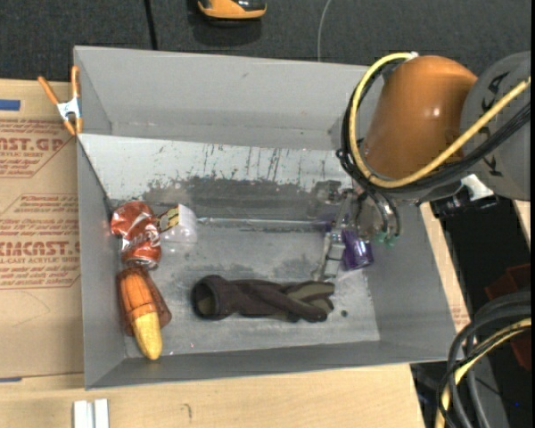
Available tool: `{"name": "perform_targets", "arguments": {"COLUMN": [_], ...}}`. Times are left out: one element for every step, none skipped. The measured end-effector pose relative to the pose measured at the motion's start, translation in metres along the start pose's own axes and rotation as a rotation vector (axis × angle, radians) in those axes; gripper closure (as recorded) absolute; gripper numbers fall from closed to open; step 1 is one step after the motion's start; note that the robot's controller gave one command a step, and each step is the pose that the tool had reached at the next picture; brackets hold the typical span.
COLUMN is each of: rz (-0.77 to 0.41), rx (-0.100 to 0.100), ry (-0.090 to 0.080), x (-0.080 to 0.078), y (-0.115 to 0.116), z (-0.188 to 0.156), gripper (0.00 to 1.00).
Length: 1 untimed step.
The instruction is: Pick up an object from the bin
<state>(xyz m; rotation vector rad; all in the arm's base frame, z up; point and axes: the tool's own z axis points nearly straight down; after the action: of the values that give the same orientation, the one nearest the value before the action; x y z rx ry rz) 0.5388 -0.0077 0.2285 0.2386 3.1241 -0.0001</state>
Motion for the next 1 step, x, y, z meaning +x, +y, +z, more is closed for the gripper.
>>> {"name": "perform_targets", "arguments": {"rz": [-0.024], "rx": [-0.001], "ry": [-0.001], "x": [-0.0024], "y": [0.0177], "z": [0.0534], "gripper": [0.00]}}
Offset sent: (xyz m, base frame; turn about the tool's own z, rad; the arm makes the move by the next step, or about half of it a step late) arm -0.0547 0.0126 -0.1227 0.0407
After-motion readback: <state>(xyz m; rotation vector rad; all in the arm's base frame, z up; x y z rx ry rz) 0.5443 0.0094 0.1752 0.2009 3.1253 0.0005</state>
